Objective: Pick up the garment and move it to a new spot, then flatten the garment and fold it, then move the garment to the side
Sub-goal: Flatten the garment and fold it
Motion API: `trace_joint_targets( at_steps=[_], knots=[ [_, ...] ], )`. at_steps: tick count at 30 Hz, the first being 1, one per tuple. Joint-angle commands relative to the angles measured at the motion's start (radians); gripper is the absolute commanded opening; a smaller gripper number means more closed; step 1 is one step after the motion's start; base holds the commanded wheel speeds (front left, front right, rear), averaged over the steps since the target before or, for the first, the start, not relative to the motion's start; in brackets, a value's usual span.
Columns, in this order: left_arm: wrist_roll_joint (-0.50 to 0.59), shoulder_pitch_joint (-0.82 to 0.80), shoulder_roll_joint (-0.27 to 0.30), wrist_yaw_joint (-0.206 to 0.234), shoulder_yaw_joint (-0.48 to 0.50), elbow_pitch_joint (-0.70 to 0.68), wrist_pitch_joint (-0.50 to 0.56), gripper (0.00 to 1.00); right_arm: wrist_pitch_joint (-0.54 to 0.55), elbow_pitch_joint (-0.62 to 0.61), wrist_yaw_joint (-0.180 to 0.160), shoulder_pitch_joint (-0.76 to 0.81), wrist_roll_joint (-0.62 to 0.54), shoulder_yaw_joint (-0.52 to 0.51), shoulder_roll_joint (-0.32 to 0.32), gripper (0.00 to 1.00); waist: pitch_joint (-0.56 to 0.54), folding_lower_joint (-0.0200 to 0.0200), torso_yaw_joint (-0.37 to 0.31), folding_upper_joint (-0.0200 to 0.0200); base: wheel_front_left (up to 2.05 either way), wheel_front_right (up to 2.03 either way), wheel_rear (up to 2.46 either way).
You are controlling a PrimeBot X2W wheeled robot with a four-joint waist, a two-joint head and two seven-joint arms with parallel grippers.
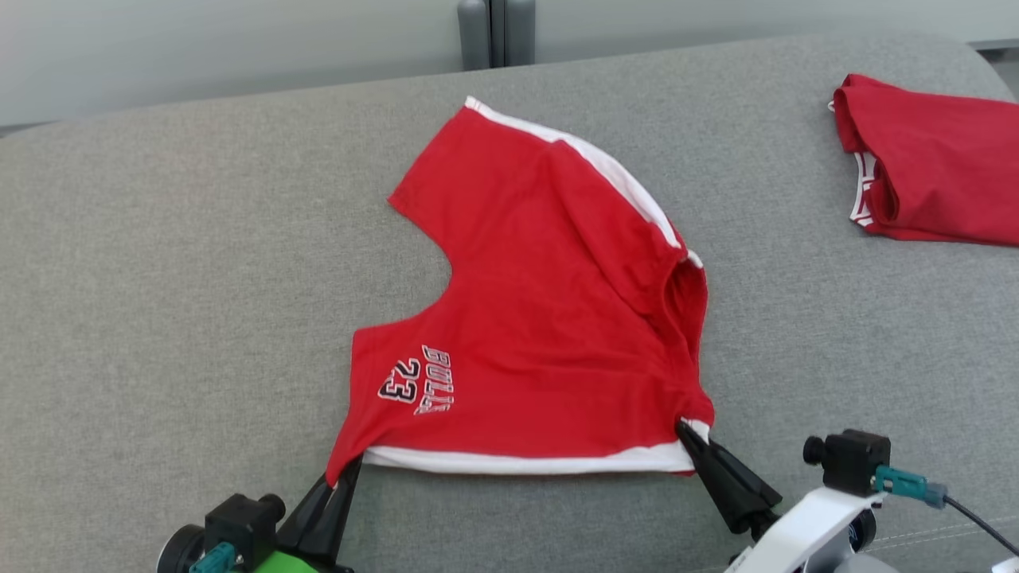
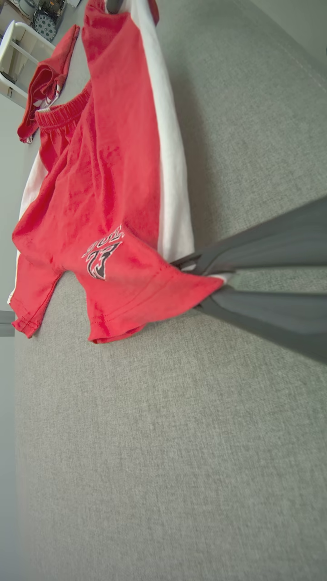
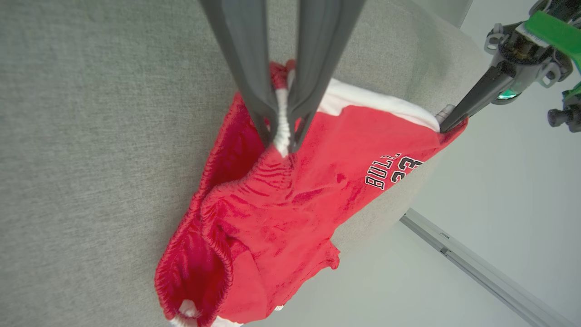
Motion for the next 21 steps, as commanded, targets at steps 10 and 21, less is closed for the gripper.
trace_joint_targets(
  at_steps=[10, 21],
  knots=[
    [0.016, -0.052, 0.080, 0.000, 0.024, -0.037, 0.017, 0.00, -0.002, -0.077, 0.000, -0.006, -0.052, -0.092, 0.036, 0.00, 0.008, 0.0001, -0.026, 0.0000, 0.00, 0.00, 0.00],
    [-0.002, -0.453, 0.244, 0.000, -0.081, -0.025, 0.132, 0.00, -0.003, -0.051, 0.000, -0.175, -0.163, -0.224, 0.185, 0.00, 0.180, 0.0001, -0.121, 0.0000, 0.00, 0.00, 0.00]
  ],
)
